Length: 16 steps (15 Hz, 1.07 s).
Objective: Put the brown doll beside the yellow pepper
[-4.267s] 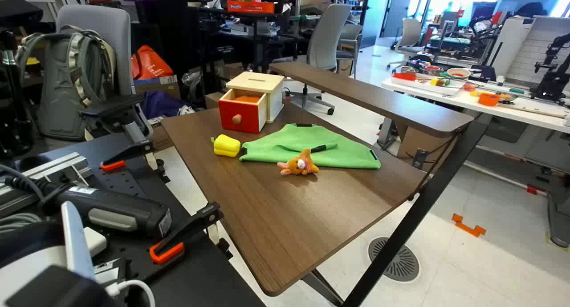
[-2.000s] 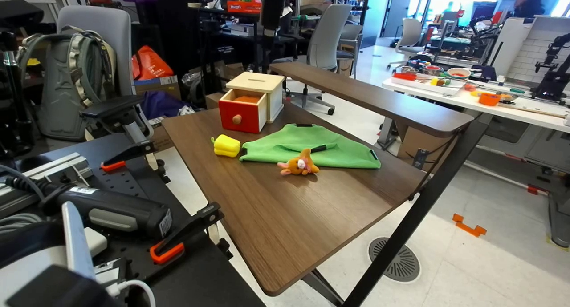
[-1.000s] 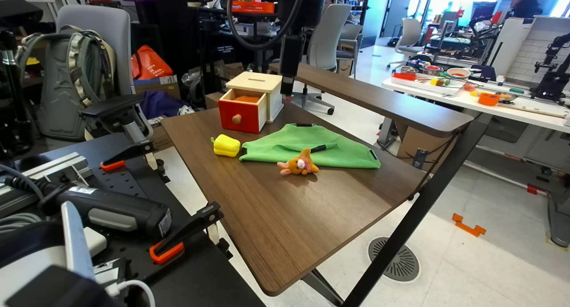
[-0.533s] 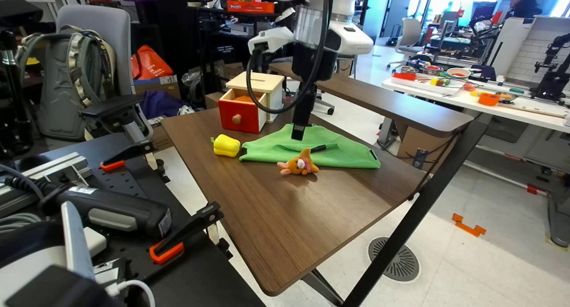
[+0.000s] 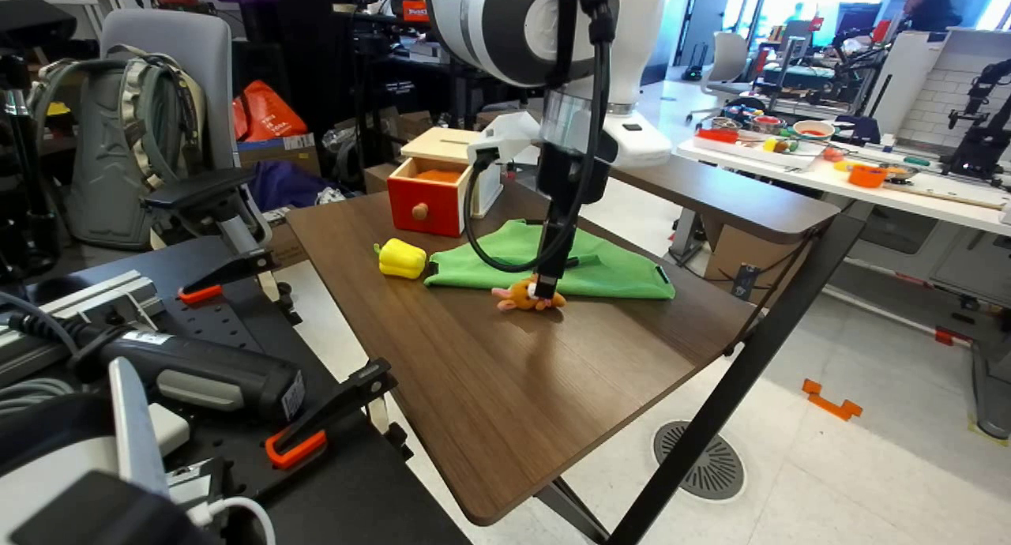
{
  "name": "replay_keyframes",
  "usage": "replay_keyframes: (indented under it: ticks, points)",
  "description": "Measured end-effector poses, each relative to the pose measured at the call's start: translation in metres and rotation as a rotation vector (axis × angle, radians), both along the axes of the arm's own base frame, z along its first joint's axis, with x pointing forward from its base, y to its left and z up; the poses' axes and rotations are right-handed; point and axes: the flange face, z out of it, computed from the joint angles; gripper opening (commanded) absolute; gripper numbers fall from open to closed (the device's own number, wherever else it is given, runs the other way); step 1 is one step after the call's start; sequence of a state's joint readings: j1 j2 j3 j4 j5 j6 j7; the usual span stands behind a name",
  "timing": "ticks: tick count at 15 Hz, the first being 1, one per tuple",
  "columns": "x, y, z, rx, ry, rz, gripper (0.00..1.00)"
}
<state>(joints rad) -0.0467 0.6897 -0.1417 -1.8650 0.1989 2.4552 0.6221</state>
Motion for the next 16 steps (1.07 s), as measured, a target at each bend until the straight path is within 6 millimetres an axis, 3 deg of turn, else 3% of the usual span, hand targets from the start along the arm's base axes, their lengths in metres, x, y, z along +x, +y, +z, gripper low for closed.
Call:
replay_keyframes:
  ticks: [4,9,14,15,16]
  points:
    - [0.003,0.000,-0.007,-0.003,0.001,0.002,0.36]
    - [0.010,0.000,-0.002,-0.018,-0.055,0.002,0.00]
    - [0.009,0.001,0.009,-0.018,-0.127,-0.010,0.00]
    - [0.007,0.002,0.012,-0.014,-0.139,-0.009,0.26]
    - [0.005,0.003,0.014,-0.008,-0.146,-0.008,0.28]
